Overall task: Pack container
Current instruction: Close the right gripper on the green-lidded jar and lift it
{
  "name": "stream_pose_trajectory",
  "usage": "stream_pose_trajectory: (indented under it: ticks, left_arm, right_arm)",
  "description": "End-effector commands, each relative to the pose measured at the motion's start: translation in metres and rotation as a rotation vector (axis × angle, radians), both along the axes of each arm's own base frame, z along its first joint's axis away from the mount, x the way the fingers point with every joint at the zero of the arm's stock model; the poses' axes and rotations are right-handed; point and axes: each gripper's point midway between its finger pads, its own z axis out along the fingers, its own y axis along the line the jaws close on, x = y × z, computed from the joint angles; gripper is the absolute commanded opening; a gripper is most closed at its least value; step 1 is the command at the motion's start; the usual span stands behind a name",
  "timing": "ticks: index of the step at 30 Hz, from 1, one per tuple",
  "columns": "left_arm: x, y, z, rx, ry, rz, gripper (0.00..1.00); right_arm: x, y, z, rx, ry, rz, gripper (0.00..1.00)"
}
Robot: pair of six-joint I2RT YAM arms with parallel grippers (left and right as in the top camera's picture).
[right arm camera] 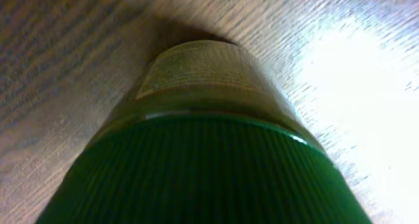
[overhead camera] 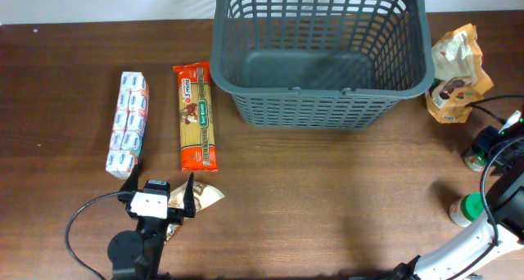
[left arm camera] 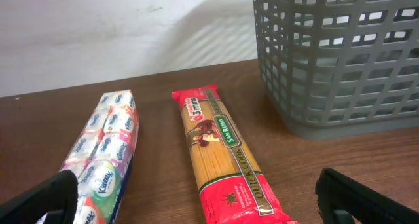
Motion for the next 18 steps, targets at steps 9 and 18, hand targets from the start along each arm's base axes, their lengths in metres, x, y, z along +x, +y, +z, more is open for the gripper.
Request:
stream_pose_trajectory:
  ticks: [9,18]
  left_arm:
    - [0.000,0.001,-0.002,0.017,-0.005,0.003,0.99]
    - [0.000,0.001,-0.002,0.017,-0.005,0.003,0.99]
  right_arm:
    - [0.026,-0.038,0.171,-0.239,-0.185,-0.065,0.04]
    - [0.052,0.043,0.392,-0.308,-0.842,0.086,0.04]
